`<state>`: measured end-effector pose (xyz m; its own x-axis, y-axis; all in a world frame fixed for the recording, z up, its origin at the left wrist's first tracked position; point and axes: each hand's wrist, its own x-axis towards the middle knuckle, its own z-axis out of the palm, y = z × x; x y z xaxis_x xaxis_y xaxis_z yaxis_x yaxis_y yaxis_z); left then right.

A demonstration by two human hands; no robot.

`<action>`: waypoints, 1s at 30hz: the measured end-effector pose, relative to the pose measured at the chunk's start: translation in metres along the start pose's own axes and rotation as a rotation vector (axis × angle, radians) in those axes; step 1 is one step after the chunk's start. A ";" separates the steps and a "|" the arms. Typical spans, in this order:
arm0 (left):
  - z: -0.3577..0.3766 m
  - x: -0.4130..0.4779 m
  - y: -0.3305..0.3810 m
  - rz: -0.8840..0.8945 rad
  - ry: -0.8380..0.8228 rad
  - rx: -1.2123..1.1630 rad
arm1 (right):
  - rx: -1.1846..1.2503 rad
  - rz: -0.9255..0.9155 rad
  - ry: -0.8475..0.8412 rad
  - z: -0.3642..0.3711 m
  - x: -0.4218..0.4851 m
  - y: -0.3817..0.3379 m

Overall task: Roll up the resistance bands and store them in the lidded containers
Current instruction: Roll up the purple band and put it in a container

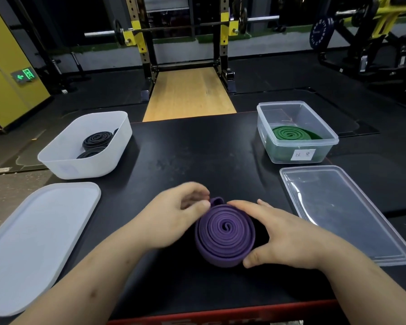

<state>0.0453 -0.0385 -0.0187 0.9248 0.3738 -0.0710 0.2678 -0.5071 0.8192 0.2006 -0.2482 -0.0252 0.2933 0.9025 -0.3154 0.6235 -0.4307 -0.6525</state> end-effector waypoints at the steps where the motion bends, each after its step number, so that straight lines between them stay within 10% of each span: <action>1: -0.001 0.008 0.000 -0.042 0.077 0.114 | -0.003 0.003 -0.002 0.000 0.000 -0.001; 14: 0.009 0.052 0.016 -0.038 0.024 0.357 | -0.048 -0.099 0.062 0.003 0.011 0.009; 30: 0.018 0.025 0.010 0.013 0.010 0.036 | -0.012 -0.111 0.027 0.005 0.014 0.005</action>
<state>0.0762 -0.0479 -0.0224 0.9257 0.3745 -0.0542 0.2652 -0.5400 0.7988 0.2042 -0.2376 -0.0368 0.2417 0.9445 -0.2226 0.6618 -0.3282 -0.6740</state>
